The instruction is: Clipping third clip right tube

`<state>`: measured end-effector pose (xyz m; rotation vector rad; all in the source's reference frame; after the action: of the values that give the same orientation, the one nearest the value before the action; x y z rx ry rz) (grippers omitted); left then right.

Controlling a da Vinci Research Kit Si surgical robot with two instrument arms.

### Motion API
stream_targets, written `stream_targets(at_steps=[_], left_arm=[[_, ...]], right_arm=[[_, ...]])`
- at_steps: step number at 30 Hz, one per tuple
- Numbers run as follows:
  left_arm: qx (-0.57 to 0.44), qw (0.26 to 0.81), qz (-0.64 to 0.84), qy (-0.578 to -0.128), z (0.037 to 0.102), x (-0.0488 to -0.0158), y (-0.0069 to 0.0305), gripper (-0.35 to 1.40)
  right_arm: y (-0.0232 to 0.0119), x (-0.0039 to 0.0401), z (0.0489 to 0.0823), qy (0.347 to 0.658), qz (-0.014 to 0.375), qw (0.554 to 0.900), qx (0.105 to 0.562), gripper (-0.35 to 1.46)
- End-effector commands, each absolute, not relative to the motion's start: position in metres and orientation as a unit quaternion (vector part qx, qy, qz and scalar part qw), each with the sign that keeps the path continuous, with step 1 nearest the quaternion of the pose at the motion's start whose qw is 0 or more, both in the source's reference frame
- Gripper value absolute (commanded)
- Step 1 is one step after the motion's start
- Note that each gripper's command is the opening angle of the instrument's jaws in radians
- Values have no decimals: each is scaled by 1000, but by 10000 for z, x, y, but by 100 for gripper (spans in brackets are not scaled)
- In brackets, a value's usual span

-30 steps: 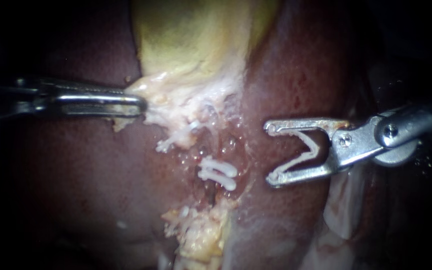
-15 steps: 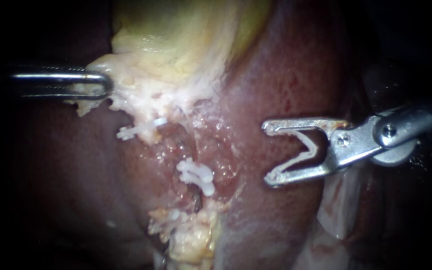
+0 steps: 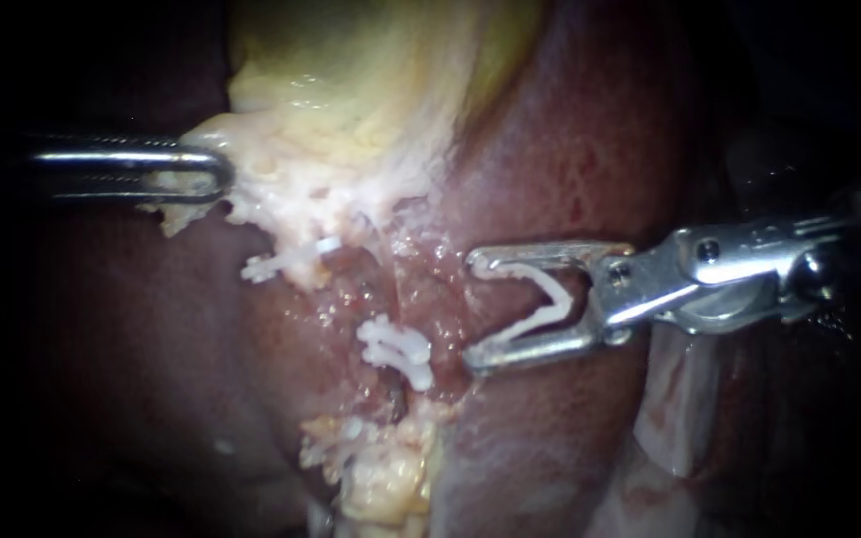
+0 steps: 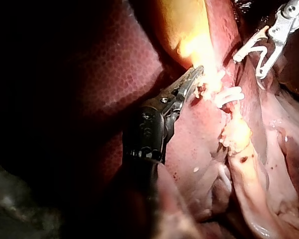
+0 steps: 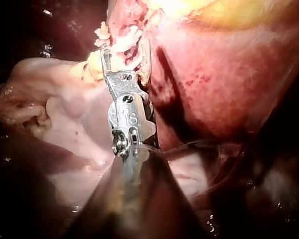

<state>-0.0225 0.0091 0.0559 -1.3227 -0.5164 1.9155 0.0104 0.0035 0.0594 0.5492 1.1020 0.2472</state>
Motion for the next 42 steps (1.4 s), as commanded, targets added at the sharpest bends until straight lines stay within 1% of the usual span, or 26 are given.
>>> stream_targets(at_steps=[1, 4, 10, 16, 22, 28, 36, 42], left_arm=[[-515, 369, 747, -201, 559, -225, 91, -35], [-515, 369, 747, -201, 560, -225, 91, -35], [-515, 369, 747, -201, 560, -225, 91, -35], [-515, 369, 747, -201, 560, -225, 90, -35], [-515, 369, 747, -201, 560, -225, 90, -35], [-515, 369, 747, -200, 560, -225, 90, -35], [-515, 369, 747, -200, 561, -225, 89, -35], [-515, 369, 747, -200, 561, -226, 89, -35]], right_arm=[[34, 108, 596, 515, 115, 808, 260, 49], [30, 120, 602, 516, 126, 800, 278, 49], [29, 140, 618, 519, 141, 788, 299, 48], [31, 151, 642, 515, 156, 787, 303, 48], [34, 150, 662, 516, 169, 780, 310, 48], [38, 149, 674, 516, 174, 776, 319, 48], [46, 158, 683, 528, 178, 762, 329, 48], [50, 168, 688, 537, 182, 747, 346, 48]])
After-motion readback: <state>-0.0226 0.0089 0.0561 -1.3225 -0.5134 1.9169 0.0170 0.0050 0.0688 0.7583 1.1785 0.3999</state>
